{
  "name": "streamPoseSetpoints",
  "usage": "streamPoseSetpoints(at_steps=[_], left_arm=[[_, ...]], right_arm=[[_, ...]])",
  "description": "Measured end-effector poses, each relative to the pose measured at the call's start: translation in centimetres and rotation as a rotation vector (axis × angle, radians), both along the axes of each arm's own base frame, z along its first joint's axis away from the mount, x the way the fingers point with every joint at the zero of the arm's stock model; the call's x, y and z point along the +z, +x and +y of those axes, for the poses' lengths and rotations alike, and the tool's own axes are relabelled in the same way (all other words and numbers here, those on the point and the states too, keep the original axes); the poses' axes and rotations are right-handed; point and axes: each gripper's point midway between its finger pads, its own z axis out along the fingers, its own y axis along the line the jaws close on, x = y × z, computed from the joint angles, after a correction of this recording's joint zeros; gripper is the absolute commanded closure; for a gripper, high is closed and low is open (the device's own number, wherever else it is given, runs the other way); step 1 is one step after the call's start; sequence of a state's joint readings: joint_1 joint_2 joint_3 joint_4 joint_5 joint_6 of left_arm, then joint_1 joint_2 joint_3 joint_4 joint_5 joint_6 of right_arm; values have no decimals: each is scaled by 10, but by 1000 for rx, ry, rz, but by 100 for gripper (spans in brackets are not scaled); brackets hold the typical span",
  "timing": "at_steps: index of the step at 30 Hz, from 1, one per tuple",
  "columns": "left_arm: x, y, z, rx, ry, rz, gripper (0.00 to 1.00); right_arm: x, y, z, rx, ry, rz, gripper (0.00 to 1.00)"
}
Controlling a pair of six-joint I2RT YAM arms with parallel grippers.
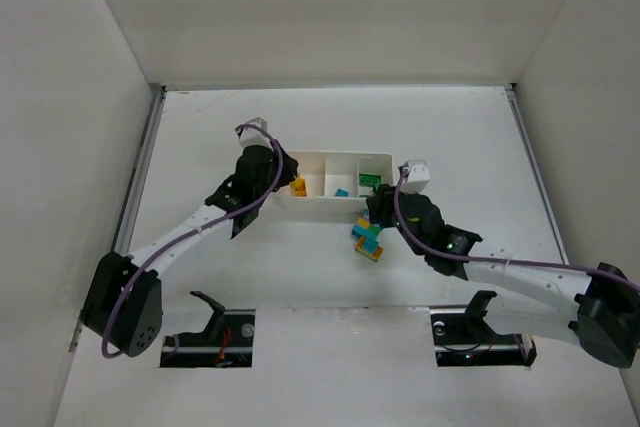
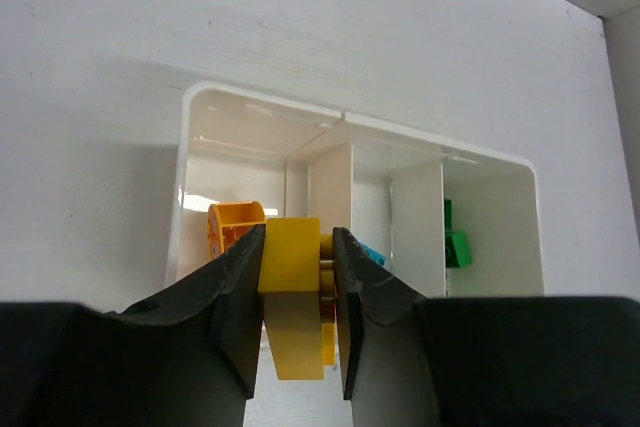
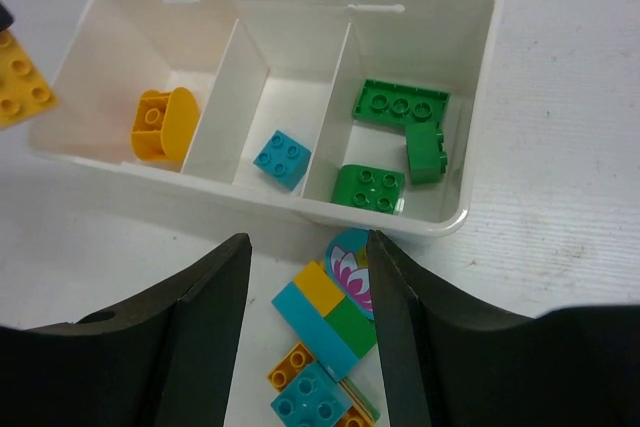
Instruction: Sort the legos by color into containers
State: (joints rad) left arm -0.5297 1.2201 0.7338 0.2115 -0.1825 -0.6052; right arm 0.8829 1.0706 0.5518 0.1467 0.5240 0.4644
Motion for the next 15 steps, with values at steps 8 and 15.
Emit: streamPoseSetpoints(at_steps=[8, 15], left_arm=[[-16, 22, -11, 4, 137, 7, 74], [-39, 24, -14, -5, 219, 37, 53]], right_arm=[[-8, -27, 15, 70, -16, 29, 51], [-30, -56, 16, 97, -45, 130, 31]])
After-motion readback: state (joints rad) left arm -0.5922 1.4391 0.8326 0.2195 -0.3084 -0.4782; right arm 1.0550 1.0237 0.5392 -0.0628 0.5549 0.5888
